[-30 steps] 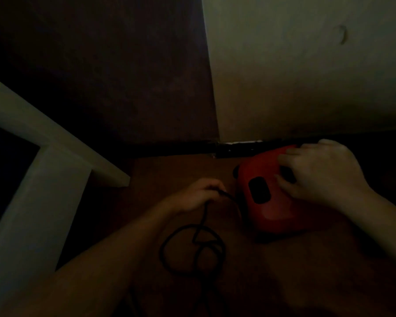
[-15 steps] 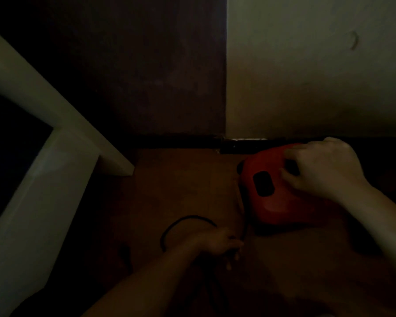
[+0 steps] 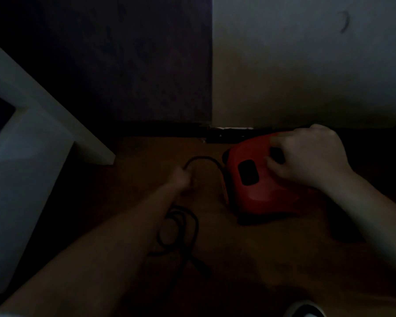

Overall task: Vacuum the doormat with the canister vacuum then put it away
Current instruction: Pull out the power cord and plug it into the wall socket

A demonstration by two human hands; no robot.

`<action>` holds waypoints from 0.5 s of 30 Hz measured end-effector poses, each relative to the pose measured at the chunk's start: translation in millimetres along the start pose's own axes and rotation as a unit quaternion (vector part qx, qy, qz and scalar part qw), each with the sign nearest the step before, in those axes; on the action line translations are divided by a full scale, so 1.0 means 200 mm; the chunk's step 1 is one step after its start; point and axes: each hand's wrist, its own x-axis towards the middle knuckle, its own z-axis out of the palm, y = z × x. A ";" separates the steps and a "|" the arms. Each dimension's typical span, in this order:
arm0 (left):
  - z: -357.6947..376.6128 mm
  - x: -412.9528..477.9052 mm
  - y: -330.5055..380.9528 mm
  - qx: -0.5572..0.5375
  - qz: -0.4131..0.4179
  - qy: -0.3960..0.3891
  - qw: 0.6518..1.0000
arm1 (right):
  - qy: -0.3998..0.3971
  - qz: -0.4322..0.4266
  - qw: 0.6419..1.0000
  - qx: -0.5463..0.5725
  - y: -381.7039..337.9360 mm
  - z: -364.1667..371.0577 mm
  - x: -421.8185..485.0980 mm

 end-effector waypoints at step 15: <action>-0.43 -0.47 0.13 0.154 0.202 -0.340 0.906 | -0.034 -0.140 0.965 0.220 -0.42 -0.13 0.13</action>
